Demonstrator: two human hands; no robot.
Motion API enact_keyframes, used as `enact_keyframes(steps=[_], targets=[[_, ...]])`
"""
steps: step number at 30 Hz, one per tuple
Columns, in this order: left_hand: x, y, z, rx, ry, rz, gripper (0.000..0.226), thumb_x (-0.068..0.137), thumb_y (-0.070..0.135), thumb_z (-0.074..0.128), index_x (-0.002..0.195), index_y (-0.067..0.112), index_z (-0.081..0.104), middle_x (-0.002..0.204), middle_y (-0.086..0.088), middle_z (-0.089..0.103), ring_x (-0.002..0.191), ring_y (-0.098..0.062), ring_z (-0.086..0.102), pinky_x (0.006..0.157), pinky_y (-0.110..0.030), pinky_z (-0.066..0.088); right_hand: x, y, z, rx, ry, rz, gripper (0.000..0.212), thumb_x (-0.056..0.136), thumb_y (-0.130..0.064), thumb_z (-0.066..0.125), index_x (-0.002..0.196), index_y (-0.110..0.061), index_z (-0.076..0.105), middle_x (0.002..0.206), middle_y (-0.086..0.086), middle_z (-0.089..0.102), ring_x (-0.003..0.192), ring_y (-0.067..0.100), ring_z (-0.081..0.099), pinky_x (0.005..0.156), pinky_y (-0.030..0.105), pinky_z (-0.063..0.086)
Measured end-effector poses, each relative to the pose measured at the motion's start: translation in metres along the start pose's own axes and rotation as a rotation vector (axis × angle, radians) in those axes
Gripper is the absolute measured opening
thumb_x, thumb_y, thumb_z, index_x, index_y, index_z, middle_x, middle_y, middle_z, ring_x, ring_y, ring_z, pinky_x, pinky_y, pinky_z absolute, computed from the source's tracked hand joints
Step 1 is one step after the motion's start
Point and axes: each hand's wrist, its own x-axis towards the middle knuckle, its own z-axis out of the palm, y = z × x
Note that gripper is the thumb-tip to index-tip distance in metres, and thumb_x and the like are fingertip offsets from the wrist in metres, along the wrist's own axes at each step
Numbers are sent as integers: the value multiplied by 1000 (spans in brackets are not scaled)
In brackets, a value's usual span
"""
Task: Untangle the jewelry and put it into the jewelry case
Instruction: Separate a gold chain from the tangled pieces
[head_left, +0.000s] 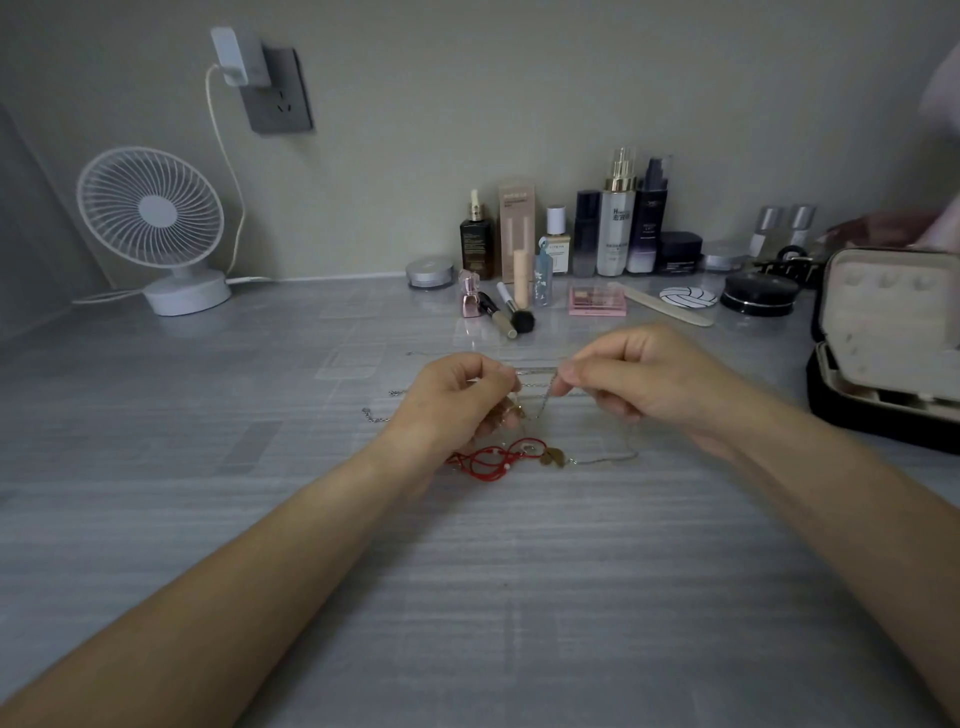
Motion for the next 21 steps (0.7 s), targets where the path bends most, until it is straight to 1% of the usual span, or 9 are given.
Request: enact_keyframes(steps=[2, 5, 9, 11, 13, 16, 18, 20, 21], targets=[[1, -2, 0, 60, 4, 17, 20, 93, 19, 53, 74, 16, 59, 50, 5, 61, 44, -7, 43, 41, -15, 33, 0, 0, 0, 35, -1, -15, 18, 87, -18, 59, 74, -17, 72, 44, -7, 45, 42, 5, 35, 43, 14, 30], [4, -10, -3, 324, 22, 97, 19, 90, 24, 57, 72, 20, 60, 60, 3, 65, 50, -7, 53, 52, -22, 44, -2, -1, 1, 35, 49, -55, 20, 86, -19, 60, 72, -22, 73, 50, 4, 41, 47, 11, 31, 46, 18, 27], [6, -16, -4, 485, -21, 125, 15, 88, 25, 59, 74, 22, 61, 67, -2, 67, 64, -20, 62, 67, -39, 53, -1, -1, 0, 143, 91, -61, 18, 88, -18, 57, 78, -16, 72, 50, -4, 42, 43, 8, 28, 42, 18, 22], [7, -17, -4, 499, -21, 127, 17, 88, 26, 59, 71, 24, 59, 64, 3, 64, 59, -16, 60, 65, -36, 52, 0, 0, 1, 118, 101, -57, 18, 90, -18, 56, 80, -16, 71, 46, -5, 34, 42, 8, 26, 40, 16, 22], [7, -17, -4, 524, -30, 128, 19, 88, 27, 59, 69, 25, 58, 60, 7, 63, 54, -9, 56, 61, -31, 49, -1, 0, 3, 35, 106, -46, 17, 90, -18, 56, 81, -15, 70, 38, -12, 37, 37, 3, 32, 39, 9, 24], [7, -16, -4, 559, -25, 141, 21, 88, 28, 59, 68, 27, 57, 61, 9, 61, 54, -7, 55, 61, -28, 47, -1, 0, 4, 17, 95, -31, 15, 90, -18, 56, 82, -16, 70, 34, -15, 43, 36, 2, 38, 40, 9, 27], [7, -16, -4, 555, -26, 154, 20, 88, 27, 59, 68, 27, 57, 61, 11, 60, 54, -5, 54, 60, -26, 46, 1, 1, 4, -24, 98, -43, 13, 88, -21, 59, 82, -20, 71, 43, -19, 55, 45, -3, 51, 50, 7, 35], [7, -15, -4, 559, -29, 166, 19, 88, 26, 60, 69, 28, 58, 62, 11, 59, 55, -4, 52, 58, -23, 44, 1, 2, 5, -79, 97, -54, 8, 84, -23, 64, 82, -22, 72, 67, -20, 67, 66, -13, 59, 65, 4, 41], [7, -16, -4, 556, -27, 171, 18, 88, 26, 60, 70, 29, 58, 63, 12, 59, 54, -3, 51, 57, -22, 43, 1, 1, 6, -62, 93, -57, 8, 84, -21, 64, 85, -19, 72, 68, -18, 67, 64, -14, 58, 62, 2, 41]])
